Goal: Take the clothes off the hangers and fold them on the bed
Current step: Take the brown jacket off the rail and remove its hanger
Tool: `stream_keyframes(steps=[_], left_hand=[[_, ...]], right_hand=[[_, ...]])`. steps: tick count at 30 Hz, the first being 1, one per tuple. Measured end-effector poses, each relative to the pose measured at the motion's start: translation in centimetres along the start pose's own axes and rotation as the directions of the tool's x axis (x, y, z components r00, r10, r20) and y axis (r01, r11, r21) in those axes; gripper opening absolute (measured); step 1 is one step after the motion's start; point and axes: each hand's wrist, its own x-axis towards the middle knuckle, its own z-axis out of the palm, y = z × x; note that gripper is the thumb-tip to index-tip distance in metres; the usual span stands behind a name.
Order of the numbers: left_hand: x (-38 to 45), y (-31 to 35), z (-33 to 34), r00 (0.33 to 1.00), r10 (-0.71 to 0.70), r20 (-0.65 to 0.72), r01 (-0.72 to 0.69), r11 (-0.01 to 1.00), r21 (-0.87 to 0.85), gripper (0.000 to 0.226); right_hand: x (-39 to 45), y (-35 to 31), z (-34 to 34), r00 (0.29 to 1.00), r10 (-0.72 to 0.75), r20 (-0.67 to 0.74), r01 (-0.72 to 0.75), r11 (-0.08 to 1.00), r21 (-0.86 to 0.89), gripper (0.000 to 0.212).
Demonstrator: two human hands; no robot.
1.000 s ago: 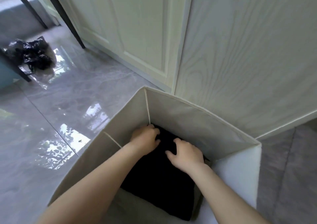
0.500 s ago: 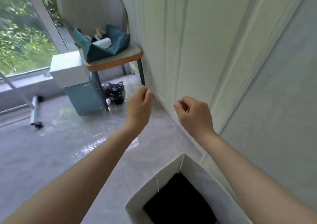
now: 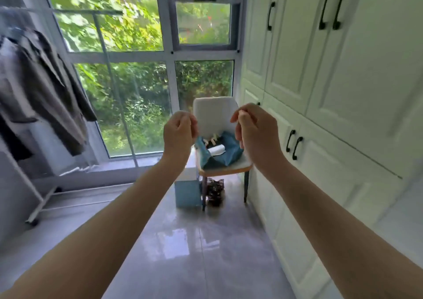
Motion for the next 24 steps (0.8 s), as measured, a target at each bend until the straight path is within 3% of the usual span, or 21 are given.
stream_keyframes(steps=[4, 8, 11, 16, 18, 21, 24], left_hand=[[0.2, 10.4, -4.9, 0.998, 0.045, -0.052, -0.043, 0.998, 0.045, 0.027], [-1.7, 18.0, -10.1, 0.982, 0.137, -0.134, -0.125, 0.988, 0.089, 0.026], [-3.9, 22.3, -14.1, 0.951, 0.196, -0.240, -0.176, 0.979, 0.100, 0.026], [-6.8, 26.9, -21.1, 0.911, 0.281, -0.302, -0.228, 0.953, 0.200, 0.028], [-7.1, 28.1, -24.4, 0.934, 0.246, -0.259, -0.168, 0.943, 0.288, 0.034], [-7.4, 28.7, -29.8, 0.987, 0.140, -0.075, -0.083, 0.858, 0.506, 0.046], [-6.8, 29.3, -35.4, 0.991, 0.112, -0.072, -0.054, 0.830, 0.556, 0.052]], right_hand=[[2.4, -10.1, 0.9, 0.989, -0.122, 0.079, 0.113, 0.988, 0.103, 0.041], [1.6, -17.5, 2.2, 0.946, -0.265, 0.186, 0.227, 0.953, 0.199, 0.039], [0.0, -21.1, 4.5, 0.928, -0.278, 0.246, 0.212, 0.941, 0.265, 0.036], [-3.2, -25.6, 9.8, 0.884, -0.304, 0.354, 0.183, 0.924, 0.337, 0.027], [-4.0, -27.1, 12.4, 0.876, -0.297, 0.379, 0.163, 0.924, 0.346, 0.023], [-4.4, -28.9, 16.4, 0.882, -0.286, 0.376, 0.152, 0.926, 0.347, 0.018], [-3.6, -30.2, 20.9, 0.899, -0.253, 0.357, 0.124, 0.930, 0.347, 0.015]])
